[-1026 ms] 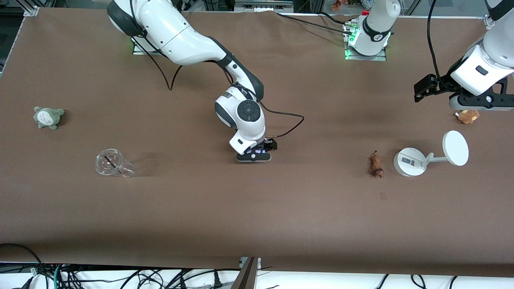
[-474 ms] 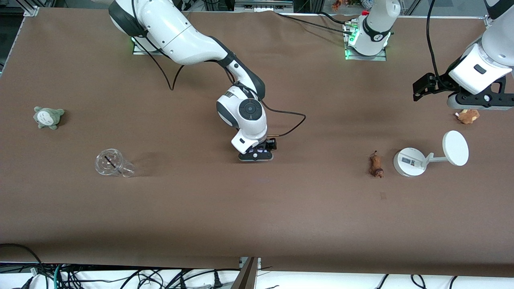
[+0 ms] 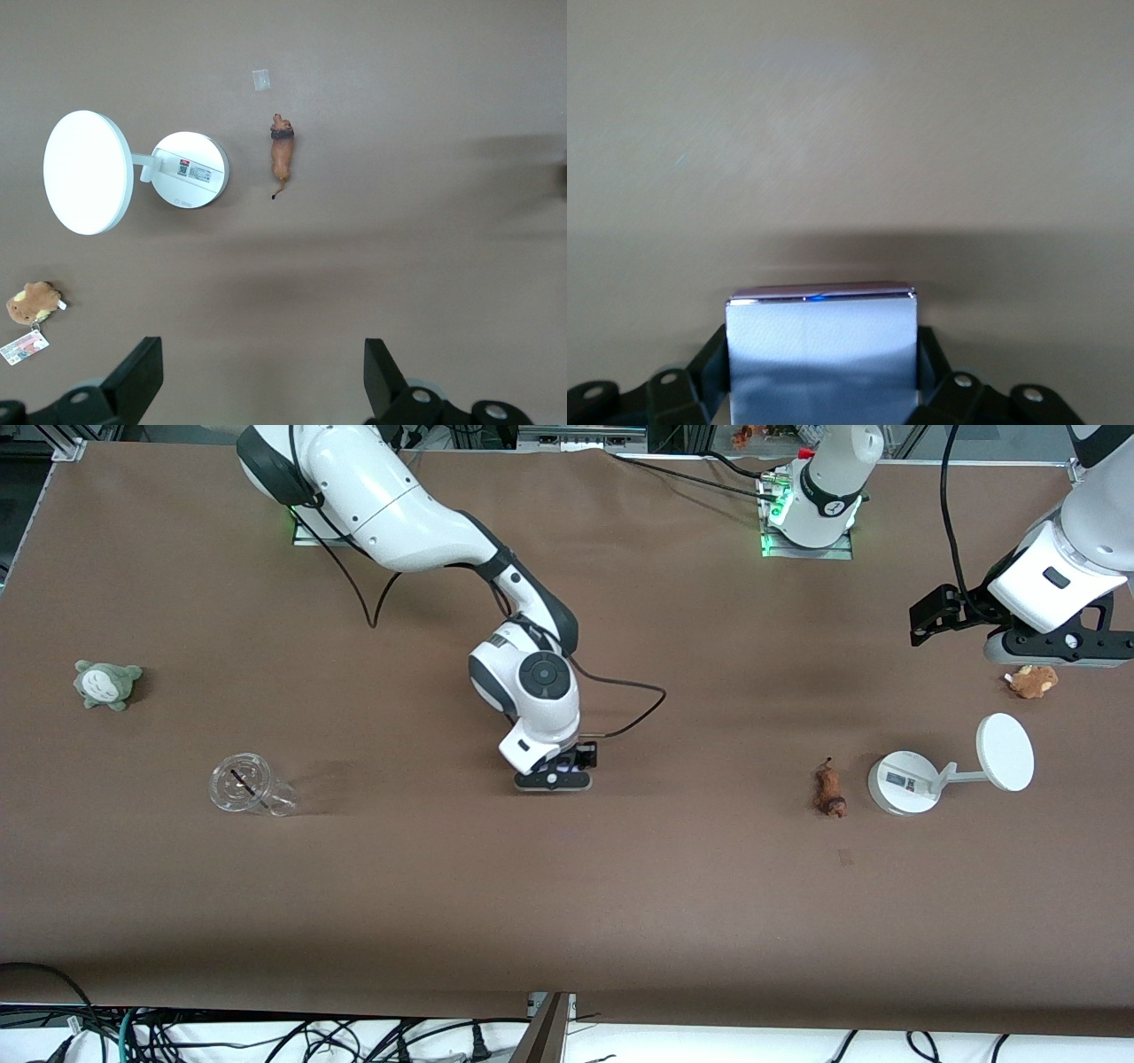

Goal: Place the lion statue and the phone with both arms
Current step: 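Carry the phone with the right gripper toward the glass cup and lower it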

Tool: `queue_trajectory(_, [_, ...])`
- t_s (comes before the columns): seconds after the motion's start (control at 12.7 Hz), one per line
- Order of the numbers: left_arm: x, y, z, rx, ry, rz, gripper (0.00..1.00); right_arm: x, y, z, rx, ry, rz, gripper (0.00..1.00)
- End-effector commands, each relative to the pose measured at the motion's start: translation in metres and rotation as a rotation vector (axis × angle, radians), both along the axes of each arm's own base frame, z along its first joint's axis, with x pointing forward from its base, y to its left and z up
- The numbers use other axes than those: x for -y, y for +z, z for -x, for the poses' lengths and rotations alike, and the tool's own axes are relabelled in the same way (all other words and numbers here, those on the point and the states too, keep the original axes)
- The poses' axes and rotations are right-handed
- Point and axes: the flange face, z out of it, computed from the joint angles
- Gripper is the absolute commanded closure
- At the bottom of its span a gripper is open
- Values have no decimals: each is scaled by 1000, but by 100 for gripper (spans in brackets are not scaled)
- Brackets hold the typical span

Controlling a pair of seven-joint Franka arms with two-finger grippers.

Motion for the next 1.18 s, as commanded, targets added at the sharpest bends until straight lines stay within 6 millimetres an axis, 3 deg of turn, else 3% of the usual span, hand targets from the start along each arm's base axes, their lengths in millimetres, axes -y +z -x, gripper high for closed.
queue_trajectory(0.0, [2,7,1,-5,-14,6,0,32,41,-28,-5,-22,19,90])
queue_trajectory(0.16, [8,7,2,-8,-23,5,0,68,78,-46,-46,-30,69,93])
queue_trajectory(0.24, [8,8,3,-7,-22,7,0,85,95,-51,-84,-17,85,100])
queue_trajectory(0.39, [9,8,3,-9,-22,6,0,118,117,-59,-169,-28,91,100])
queue_trajectory(0.55, [9,7,3,-10,-22,5,0,150,128,-66,-197,-24,109,100])
queue_trajectory(0.71, [9,7,3,-10,-22,6,0,193,133,-79,-211,-5,108,100])
queue_trajectory(1.11, [8,7,2,-8,-19,5,0,273,130,-89,-247,30,108,100])
